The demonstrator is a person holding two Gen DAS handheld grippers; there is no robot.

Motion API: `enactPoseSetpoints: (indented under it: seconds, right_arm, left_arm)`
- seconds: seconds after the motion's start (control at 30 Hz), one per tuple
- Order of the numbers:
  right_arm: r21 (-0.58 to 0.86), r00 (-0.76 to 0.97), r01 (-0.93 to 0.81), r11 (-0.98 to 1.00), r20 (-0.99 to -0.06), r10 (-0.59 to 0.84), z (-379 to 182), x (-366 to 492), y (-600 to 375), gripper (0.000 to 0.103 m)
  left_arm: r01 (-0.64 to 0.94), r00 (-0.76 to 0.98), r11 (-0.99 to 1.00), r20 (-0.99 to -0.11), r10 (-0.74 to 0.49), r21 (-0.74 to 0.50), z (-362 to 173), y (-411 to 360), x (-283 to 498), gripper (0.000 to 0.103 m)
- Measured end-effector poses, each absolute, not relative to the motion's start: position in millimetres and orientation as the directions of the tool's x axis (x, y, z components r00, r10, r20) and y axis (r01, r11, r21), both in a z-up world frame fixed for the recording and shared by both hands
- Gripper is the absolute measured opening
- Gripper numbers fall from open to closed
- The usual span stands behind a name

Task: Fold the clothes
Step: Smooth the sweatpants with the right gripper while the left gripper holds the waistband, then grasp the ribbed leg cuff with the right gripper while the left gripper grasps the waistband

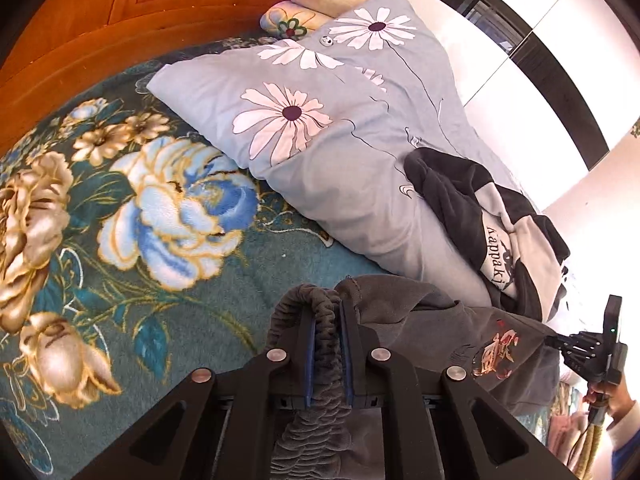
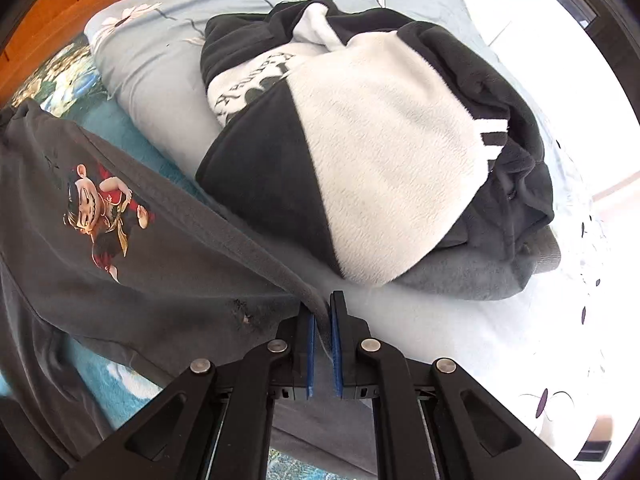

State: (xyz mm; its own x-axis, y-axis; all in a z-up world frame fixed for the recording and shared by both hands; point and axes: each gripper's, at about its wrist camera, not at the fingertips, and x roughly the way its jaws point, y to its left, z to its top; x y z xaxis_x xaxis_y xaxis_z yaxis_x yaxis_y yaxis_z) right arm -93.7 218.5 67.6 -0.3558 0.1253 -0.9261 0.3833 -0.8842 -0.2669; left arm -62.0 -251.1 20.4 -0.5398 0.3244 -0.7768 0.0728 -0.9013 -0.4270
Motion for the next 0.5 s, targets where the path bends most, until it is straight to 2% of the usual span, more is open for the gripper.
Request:
enactPoseSetpoints:
  seconds: [0.17, 0.27, 0.3, 0.33, 0.4, 0.47, 0.5]
  right_arm:
    - [-0.285, -0.336, 0.43, -0.857, -0.931, 0.141, 56.6, -75.2, 219.7, 0.007]
    - [-0.268, -0.333, 0.44, -0.857, -0.935, 0.122, 53.0, -64.6, 231.2, 0.008]
    - [-0.275, -0.336, 0.437, -0.857, -0.933, 0.128, 52.2, -61.8, 235.0, 0.015]
    - [-0.294, -0.347, 0.419, -0.859, -0.926, 0.148, 52.9, -60.1, 239.5, 0.027]
    - [-0.272, -0.366, 0.369, -0.889, -0.921, 0.13, 61.8, -53.5, 255.0, 0.041]
    - [-0.205, -0.382, 0.304, -0.93, -0.921, 0.078, 74.6, -39.1, 277.5, 0.043]
    - [-0.164, -0.389, 0.266, -0.95, -0.92, 0.05, 81.0, -28.4, 290.5, 0.043]
  left_arm:
    - [0.133, -0.539, -0.86, -0.764, 0.353, -0.492, -9.0, -262.3, -52.5, 0.012]
    - [0.19, -0.527, -0.826, -0.765, 0.37, -0.53, -20.3, -275.1, -42.3, 0.017]
    - [0.207, -0.521, -0.814, -0.765, 0.378, -0.543, -22.3, -278.4, -38.9, 0.019]
    - [0.224, -0.514, -0.801, -0.766, 0.387, -0.555, -23.0, -282.0, -35.2, 0.021]
    - [0.25, -0.496, -0.775, -0.764, 0.411, -0.58, -21.3, -289.5, -25.6, 0.021]
    - [0.238, -0.496, -0.758, -0.747, 0.442, -0.607, -14.8, -295.2, -5.7, 0.025]
    - [0.236, -0.501, -0.769, -0.753, 0.427, -0.594, -10.2, -296.9, 8.5, 0.031]
